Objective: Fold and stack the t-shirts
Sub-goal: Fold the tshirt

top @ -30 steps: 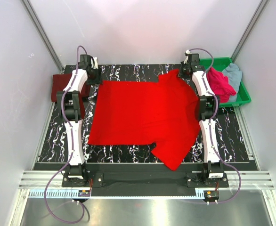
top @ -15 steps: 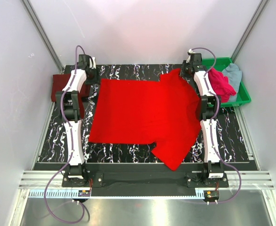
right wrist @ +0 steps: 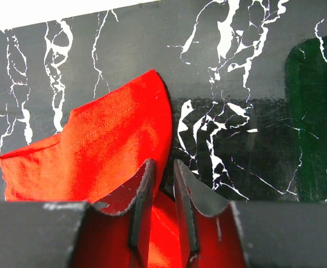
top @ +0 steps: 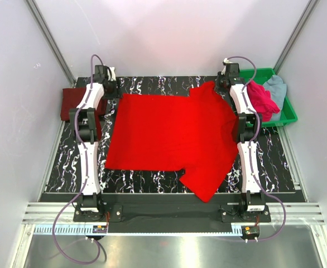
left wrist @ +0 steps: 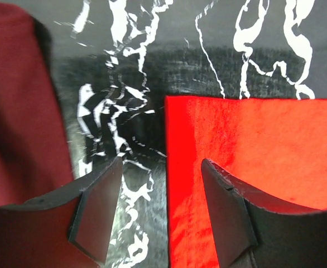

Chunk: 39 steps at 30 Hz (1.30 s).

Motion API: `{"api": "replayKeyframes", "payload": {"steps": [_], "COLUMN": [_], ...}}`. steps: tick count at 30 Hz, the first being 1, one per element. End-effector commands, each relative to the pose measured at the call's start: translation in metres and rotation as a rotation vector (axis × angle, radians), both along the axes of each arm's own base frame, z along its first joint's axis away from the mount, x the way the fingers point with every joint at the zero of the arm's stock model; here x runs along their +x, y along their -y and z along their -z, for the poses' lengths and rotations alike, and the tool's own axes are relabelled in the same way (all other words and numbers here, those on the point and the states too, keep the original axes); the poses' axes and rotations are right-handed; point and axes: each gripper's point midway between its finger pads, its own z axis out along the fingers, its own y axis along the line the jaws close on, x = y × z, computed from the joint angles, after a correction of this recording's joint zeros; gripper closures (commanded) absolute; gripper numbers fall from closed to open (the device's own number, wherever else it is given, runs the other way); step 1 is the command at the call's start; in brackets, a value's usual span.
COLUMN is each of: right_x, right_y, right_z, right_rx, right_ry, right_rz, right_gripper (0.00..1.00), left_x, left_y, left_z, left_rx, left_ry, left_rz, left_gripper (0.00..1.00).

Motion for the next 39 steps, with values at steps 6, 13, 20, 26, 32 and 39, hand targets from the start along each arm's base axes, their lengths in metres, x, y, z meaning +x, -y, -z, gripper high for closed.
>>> {"api": "replayKeyframes", "payload": {"steps": [6,13,20,26,32,39], "right_x": [-0.007,-0.006,-0.005,-0.006,-0.006,-0.011], "right_y": [0.015,0.016,0.017,0.020,0.021,0.015], "right_z": [-0.010,-0.010,-0.011,-0.031,-0.061,-0.093], "right_rx": [-0.053,-0.058,-0.067,-0.078,-0.059,-0.037], "right_ry": [-0.019,-0.014,-0.011,0.012,0.044,0.077], "right_rz": [0.017,0.018,0.020,0.023,0.025,-0.005], "right_gripper": [0.80,1.00,1.00,1.00,1.00,1.00], "left_x": [0.019,0.023,0.025,0.034,0.042,0.029], "left_y": [0.013,0.024,0.018,0.005,-0.003,0.003], "left_z": [0.000,-0.005,-0.006,-0.038,-0.092,-0.118], "left_rx": [-0.073,-0.104,-0.084,-0.013,0.013,0.004], "left_ry": [0.067,0.091,0.096,0.174,0.292,0.310], "left_rz": [0.072,0.123,0.100,0.071,0.056,0.100], "left_gripper": [0.40,0.67,1.00,1.00,1.00,1.00]}}
